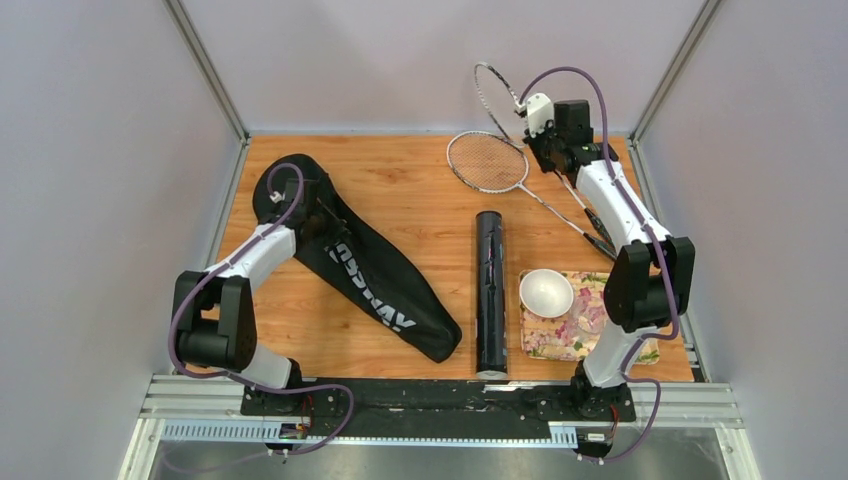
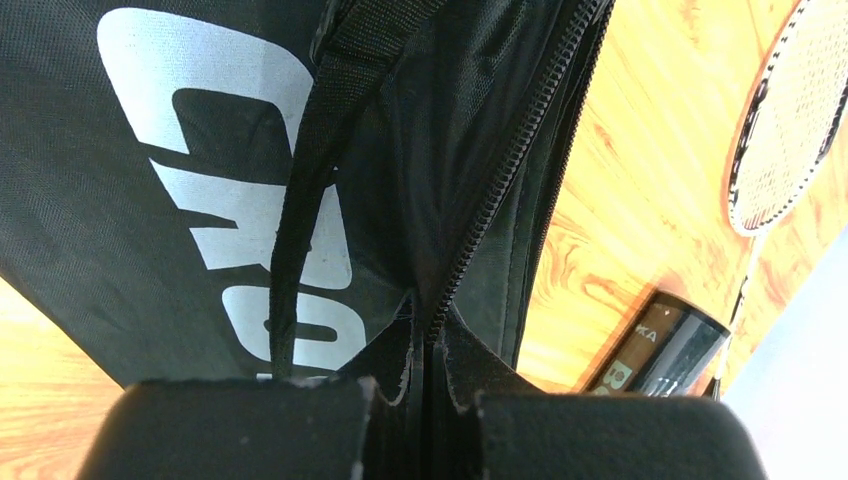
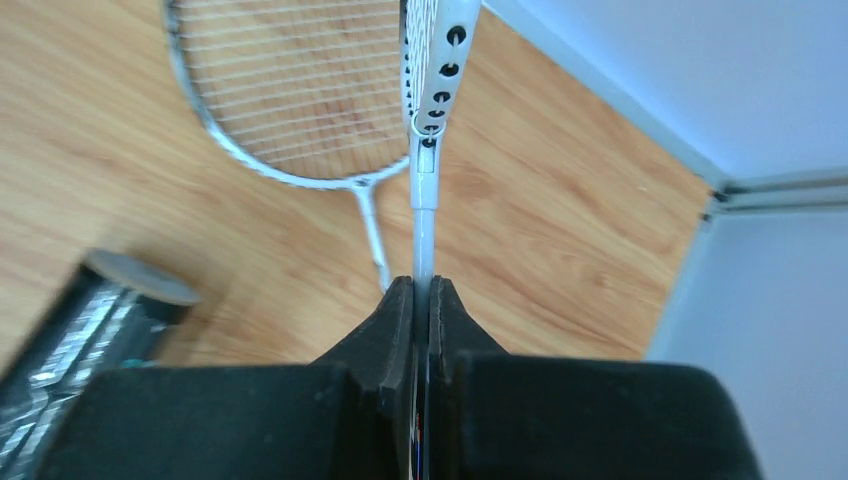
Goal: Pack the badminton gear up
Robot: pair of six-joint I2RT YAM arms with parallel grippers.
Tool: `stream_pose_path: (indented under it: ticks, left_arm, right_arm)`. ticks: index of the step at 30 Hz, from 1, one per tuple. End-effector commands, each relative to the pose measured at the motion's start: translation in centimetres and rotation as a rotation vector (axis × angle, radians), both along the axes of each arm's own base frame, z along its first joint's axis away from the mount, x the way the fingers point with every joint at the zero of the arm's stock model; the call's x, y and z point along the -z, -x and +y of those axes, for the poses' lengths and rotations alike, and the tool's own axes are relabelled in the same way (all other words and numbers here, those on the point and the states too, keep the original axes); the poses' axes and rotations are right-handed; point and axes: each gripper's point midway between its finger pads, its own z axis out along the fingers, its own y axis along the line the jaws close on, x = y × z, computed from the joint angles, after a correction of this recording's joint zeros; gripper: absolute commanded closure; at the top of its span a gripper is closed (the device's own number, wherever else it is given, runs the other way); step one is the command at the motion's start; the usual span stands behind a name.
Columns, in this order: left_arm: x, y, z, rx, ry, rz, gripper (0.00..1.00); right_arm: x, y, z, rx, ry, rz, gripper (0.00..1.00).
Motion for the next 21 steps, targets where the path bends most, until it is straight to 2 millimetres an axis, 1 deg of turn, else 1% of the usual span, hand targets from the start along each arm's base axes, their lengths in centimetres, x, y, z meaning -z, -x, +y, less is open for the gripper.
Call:
stream_pose_path:
  ticks: [1,3,4,5,6,7,8,10,11,13,14,15,17,19,21]
  left_arm:
    - [-2.7,-1.1,-0.3,0.032,0.007,-0.144,1.0]
    - [-2.8,-1.3,-0.1,0.018,0.002,-0.152,1.0]
    - [-2.9,-1.5,0.2,0.002,-0.007,-0.163,1.0]
    - [-3.0,-1.6,0.3,-0.004,-0.011,-0.174,1.0]
    - [-3.0,-1.8,0.5,-0.009,-0.015,-0.184,1.0]
    - [-3.2,-2.0,0.7,-0.02,-0.024,-0.208,1.0]
    - [-3.2,-2.1,0.9,-0.027,-0.031,-0.217,1.0]
    - [-3.4,-2.2,1.1,-0.037,-0.034,-0.257,1.0]
    - [-3.6,-2.2,1.1,-0.043,-0.028,-0.275,1.0]
    - [-4.1,-2.3,1.1,-0.042,-0.02,-0.328,1.0]
    - [-4.2,-2.2,1.0,-0.041,-0.021,-0.336,1.0]
    - [-4.3,-2.2,1.1,-0.039,-0.025,-0.344,1.0]
    - [-4.3,-2.3,1.1,-0.023,-0.04,-0.353,1.0]
    - [-4.4,-2.3,1.0,-0.012,-0.041,-0.359,1.0]
    - [-4.9,-2.4,0.8,0.002,-0.039,-0.378,1.0]
  right_arm:
    - [-4.6,1.9,6.7,-0.205,-0.345,0.003,1.0]
    - [-4.6,2.6,8.4,-0.248,-0.435,0.047,1.0]
    - [-4.3,3.2,9.8,-0.303,-0.501,0.097,1.0]
    - [-5.1,3.4,10.6,-0.318,-0.552,0.12,1.0]
    - [-4.8,4.1,11.3,-0.328,-0.589,0.171,1.0]
    - [-5.1,4.7,12.1,-0.362,-0.633,0.21,1.0]
    - [-5.0,5.0,12.9,-0.378,-0.663,0.246,1.0]
    - [-5.0,6.8,14.4,-0.384,-0.746,0.354,1.0]
    - [-5.0,8.0,15.4,-0.386,-0.764,0.401,1.0]
    - [-5.0,9.5,16.3,-0.379,-0.777,0.449,1.0]
    - [-4.8,10.7,17.0,-0.386,-0.775,0.481,1.0]
    - [-5.2,11.7,17.3,-0.399,-0.773,0.486,1.0]
    - [-5.4,13.3,18.1,-0.426,-0.789,0.518,1.0]
    - [-5.4,15.1,18.9,-0.463,-0.794,0.549,1.0]
    - [-4.8,16.7,19.7,-0.488,-0.781,0.603,1.0]
